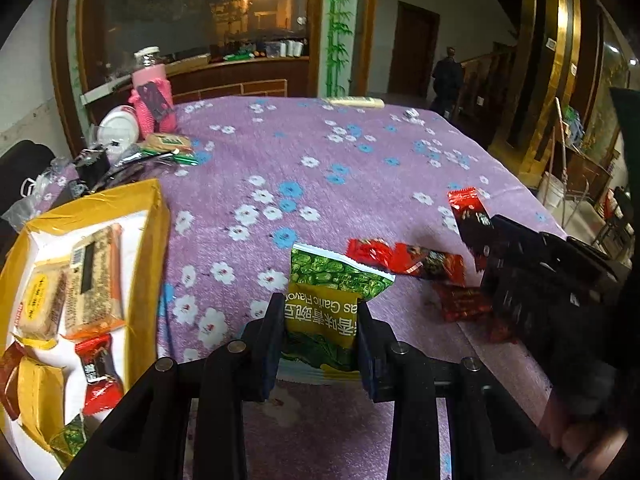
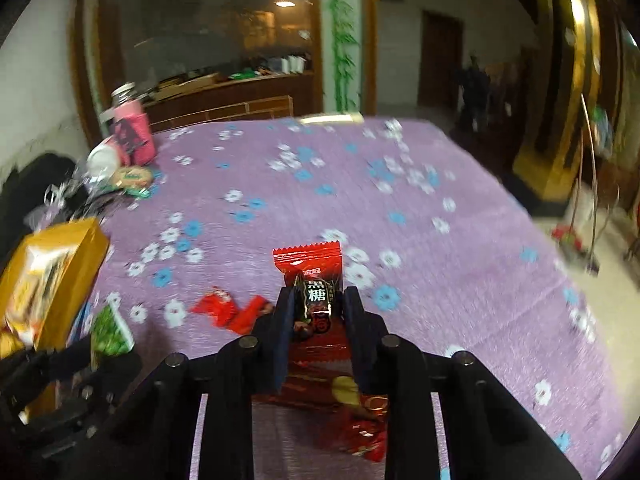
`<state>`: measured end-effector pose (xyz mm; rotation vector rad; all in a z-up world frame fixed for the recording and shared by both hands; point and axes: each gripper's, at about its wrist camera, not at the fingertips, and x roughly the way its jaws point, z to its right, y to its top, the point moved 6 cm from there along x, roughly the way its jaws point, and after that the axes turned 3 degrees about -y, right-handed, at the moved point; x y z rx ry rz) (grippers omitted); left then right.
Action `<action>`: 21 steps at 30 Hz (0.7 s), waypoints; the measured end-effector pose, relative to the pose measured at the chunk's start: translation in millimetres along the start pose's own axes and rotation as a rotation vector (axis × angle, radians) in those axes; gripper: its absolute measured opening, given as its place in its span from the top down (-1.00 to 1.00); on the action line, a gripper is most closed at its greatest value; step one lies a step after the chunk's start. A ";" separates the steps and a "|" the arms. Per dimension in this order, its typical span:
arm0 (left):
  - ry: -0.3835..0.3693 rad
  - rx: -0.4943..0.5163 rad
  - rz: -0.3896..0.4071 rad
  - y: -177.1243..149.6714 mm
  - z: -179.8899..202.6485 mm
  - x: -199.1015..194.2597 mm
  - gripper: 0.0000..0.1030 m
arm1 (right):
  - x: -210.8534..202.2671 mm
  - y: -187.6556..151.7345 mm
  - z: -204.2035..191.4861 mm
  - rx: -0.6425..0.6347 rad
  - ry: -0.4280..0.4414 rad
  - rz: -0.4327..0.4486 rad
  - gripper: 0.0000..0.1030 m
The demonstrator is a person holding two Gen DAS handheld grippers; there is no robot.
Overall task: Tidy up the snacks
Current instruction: 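Carry the green pack and red candies over the white box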
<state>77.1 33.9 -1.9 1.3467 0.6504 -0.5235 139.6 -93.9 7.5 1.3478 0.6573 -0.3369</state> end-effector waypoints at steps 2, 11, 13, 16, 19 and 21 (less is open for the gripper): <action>0.018 -0.010 0.012 1.5 -4.0 -0.5 0.36 | -6.8 0.6 -13.9 -0.059 -0.009 0.032 0.55; 0.051 -0.025 0.029 2.5 -10.2 -1.0 0.36 | -14.1 4.6 -28.1 -0.123 -0.017 0.069 0.55; 0.054 -0.023 0.032 2.7 -10.3 -1.4 0.36 | -15.4 4.8 -27.4 -0.125 -0.029 0.077 0.55; 0.057 -0.021 0.035 2.5 -10.3 -1.9 0.36 | -16.9 5.3 -26.8 -0.135 -0.051 0.090 0.55; 0.059 -0.021 0.039 2.8 -10.2 -2.9 0.36 | -17.4 4.4 -26.4 -0.135 -0.054 0.090 0.55; 0.060 -0.022 0.041 3.0 -10.7 -3.2 0.36 | -16.9 4.1 -25.5 -0.136 -0.062 0.091 0.55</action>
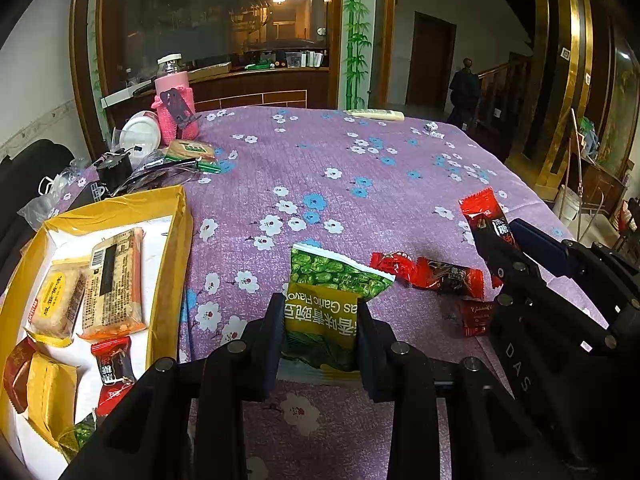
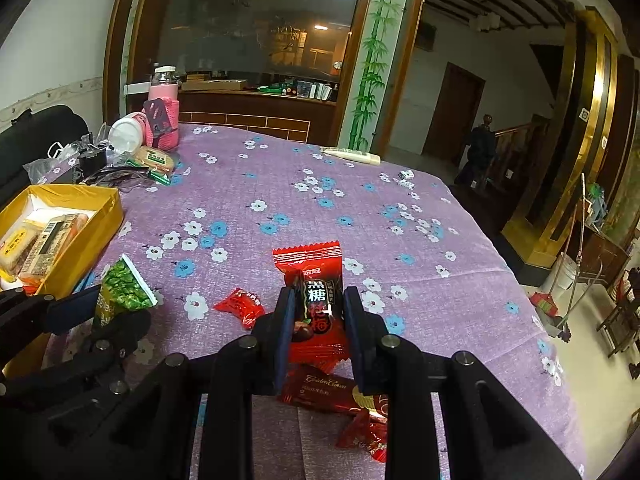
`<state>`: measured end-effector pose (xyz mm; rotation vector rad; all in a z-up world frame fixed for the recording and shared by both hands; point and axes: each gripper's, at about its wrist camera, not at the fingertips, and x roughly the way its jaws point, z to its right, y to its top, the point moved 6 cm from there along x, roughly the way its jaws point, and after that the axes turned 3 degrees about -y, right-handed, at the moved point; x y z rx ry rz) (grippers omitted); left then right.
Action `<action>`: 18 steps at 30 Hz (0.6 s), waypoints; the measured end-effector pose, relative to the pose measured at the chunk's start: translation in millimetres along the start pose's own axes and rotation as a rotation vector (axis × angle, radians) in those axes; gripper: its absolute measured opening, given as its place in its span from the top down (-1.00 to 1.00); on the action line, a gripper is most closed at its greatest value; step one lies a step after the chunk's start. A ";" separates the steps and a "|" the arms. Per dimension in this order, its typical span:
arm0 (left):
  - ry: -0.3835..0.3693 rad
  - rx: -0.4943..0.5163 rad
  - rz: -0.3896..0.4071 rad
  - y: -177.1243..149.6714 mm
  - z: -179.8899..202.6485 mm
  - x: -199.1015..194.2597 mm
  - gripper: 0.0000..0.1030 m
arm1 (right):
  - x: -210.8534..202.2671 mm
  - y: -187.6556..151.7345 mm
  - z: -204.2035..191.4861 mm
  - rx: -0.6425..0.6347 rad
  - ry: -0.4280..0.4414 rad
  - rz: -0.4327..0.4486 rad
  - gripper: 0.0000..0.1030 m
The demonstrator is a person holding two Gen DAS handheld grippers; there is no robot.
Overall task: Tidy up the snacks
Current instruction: 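Carry the green pack and red candies over the white box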
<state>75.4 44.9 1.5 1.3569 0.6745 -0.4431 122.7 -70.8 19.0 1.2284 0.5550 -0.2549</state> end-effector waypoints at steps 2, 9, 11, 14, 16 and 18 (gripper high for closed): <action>0.002 0.002 0.001 0.3 0.1 0.3 0.36 | 0.1 0.0 1.0 -0.001 -0.010 0.002 0.55; 0.002 0.003 0.001 0.3 0.2 0.6 0.36 | 3.3 -0.3 1.6 -0.009 -0.028 0.003 0.55; 0.002 0.002 0.003 0.4 0.1 0.5 0.36 | 4.1 -0.5 2.0 -0.009 -0.028 0.003 0.55; 0.001 0.002 0.006 -0.3 0.7 -0.9 0.36 | 4.5 -0.7 2.9 -0.003 -0.032 -0.001 0.55; -0.004 0.003 0.012 0.0 1.4 -2.1 0.36 | 5.0 -0.6 4.3 0.006 -0.028 -0.001 0.55; -0.001 0.006 0.018 0.4 0.8 -3.3 0.36 | 4.6 -0.3 4.5 0.017 -0.016 0.001 0.55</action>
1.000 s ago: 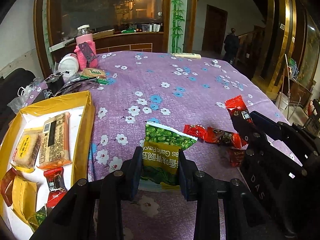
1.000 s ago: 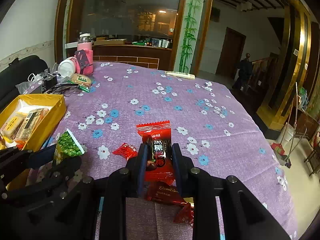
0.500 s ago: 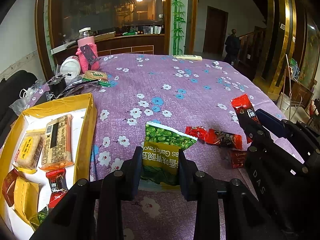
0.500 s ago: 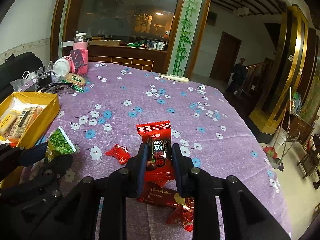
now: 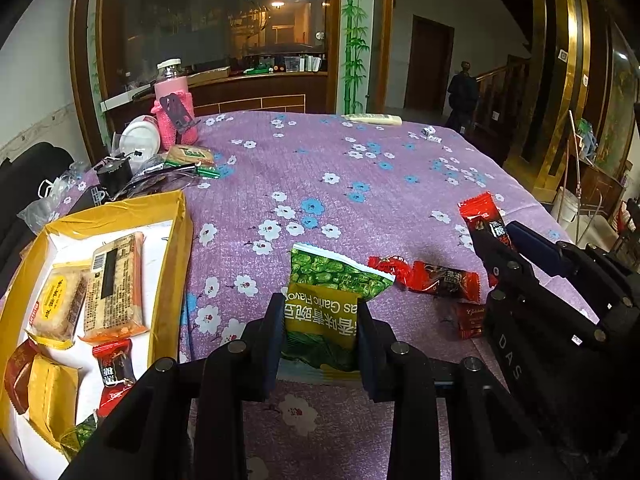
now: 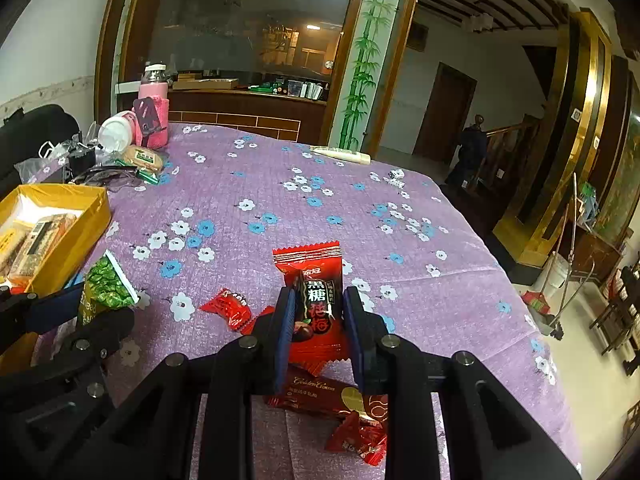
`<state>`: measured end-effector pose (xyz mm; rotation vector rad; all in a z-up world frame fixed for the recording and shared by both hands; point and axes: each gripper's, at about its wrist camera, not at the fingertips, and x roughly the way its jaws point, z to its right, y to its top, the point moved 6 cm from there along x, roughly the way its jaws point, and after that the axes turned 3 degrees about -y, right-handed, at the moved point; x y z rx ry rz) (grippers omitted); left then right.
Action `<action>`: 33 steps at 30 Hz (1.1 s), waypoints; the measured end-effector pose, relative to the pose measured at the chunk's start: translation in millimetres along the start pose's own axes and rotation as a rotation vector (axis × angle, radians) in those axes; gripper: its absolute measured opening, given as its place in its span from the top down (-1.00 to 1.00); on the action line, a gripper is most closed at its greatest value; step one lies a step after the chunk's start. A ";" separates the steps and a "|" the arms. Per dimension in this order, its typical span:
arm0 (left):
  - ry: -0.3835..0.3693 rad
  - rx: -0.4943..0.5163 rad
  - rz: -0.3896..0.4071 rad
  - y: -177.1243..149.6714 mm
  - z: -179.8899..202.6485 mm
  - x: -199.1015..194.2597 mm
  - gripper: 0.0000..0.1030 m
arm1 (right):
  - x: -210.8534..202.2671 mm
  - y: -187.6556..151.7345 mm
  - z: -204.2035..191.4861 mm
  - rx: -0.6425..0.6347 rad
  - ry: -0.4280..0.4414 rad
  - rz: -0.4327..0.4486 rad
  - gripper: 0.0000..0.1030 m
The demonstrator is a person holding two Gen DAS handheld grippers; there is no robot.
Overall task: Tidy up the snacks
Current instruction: 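Carry the green pack and red candies over the white box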
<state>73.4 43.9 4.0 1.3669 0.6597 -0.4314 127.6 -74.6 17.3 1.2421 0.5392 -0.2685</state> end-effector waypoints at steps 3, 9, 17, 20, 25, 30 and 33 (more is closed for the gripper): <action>-0.004 -0.005 0.006 0.8 -0.4 -2.0 0.36 | -1.9 0.5 -0.1 0.008 0.013 0.007 0.55; 0.006 -0.007 0.029 2.6 -1.4 -6.6 0.36 | -6.8 3.5 3.6 0.034 0.034 0.024 0.55; 0.027 -0.018 0.063 6.4 -5.2 -12.8 0.36 | -13.8 7.1 5.8 0.075 0.074 0.040 0.55; 0.040 -0.020 0.061 6.8 -6.2 -12.6 0.35 | -17.9 9.4 7.4 0.081 0.076 0.055 0.55; 0.025 -0.035 0.079 11.7 -7.4 -29.7 0.35 | -17.8 11.6 18.6 0.114 0.054 0.056 0.55; 0.019 -0.026 0.102 7.2 -17.0 -52.1 0.35 | -32.4 14.0 25.3 0.179 0.081 0.054 0.55; 0.019 -0.037 0.106 4.0 -28.2 -60.8 0.35 | -47.1 9.6 18.9 0.179 0.102 0.051 0.55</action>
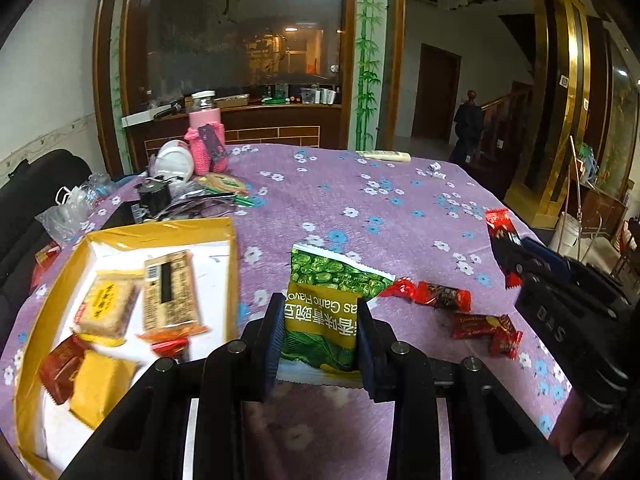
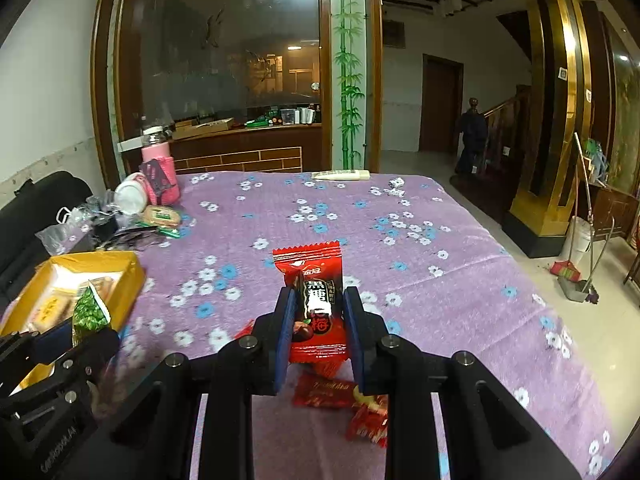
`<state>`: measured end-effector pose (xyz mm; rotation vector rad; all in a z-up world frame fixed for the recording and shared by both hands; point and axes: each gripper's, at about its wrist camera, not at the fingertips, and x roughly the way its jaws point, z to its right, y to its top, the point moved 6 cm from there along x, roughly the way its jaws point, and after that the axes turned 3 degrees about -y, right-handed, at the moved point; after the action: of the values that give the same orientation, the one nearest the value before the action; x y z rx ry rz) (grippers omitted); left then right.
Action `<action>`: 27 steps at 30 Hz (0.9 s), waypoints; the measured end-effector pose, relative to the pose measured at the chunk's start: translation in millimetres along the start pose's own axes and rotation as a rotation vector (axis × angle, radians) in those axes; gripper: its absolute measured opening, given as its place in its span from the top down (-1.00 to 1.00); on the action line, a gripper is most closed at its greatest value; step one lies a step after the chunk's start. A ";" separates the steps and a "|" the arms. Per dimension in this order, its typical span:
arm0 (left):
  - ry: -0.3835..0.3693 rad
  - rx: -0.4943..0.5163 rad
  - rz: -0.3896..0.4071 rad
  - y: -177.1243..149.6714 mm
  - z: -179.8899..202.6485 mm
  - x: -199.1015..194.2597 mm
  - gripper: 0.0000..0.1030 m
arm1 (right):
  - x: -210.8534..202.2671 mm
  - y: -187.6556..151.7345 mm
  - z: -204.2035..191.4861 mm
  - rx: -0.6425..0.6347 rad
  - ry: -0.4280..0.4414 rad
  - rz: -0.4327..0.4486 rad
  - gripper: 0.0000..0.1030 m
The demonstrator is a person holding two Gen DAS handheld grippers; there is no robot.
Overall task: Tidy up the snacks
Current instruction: 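Carry the green pack and red candies over the white box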
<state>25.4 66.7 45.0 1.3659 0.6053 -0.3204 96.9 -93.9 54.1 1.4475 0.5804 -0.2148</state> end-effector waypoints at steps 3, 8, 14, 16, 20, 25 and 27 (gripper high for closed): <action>0.003 -0.019 0.010 -1.7 -15.3 -10.8 0.35 | -14.1 -8.4 -14.0 -0.003 0.037 -0.010 0.55; 0.012 -0.048 0.037 -4.4 -38.8 -29.5 0.34 | -33.2 -18.7 -42.0 -0.022 0.097 -0.019 0.55; 0.043 -0.089 0.073 -7.8 -71.0 -50.0 0.34 | -52.7 -29.0 -81.7 -0.061 0.178 -0.032 0.55; 0.060 -0.106 0.080 -10.1 -83.2 -53.7 0.34 | -57.9 -32.8 -93.2 -0.078 0.195 -0.033 0.54; 0.078 -0.130 0.073 -16.8 -99.4 -56.1 0.34 | -66.2 -40.3 -114.3 -0.118 0.222 -0.037 0.54; 0.109 -0.158 0.070 -25.8 -120.1 -58.6 0.34 | -70.2 -48.0 -132.4 -0.147 0.260 -0.052 0.54; 0.120 -0.176 0.063 -29.6 -129.1 -57.2 0.33 | -70.7 -50.2 -137.3 -0.157 0.270 -0.056 0.54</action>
<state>-65.0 179.1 42.9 1.2377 0.6728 -0.1317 -20.1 18.2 43.3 1.3176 0.8403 -0.0159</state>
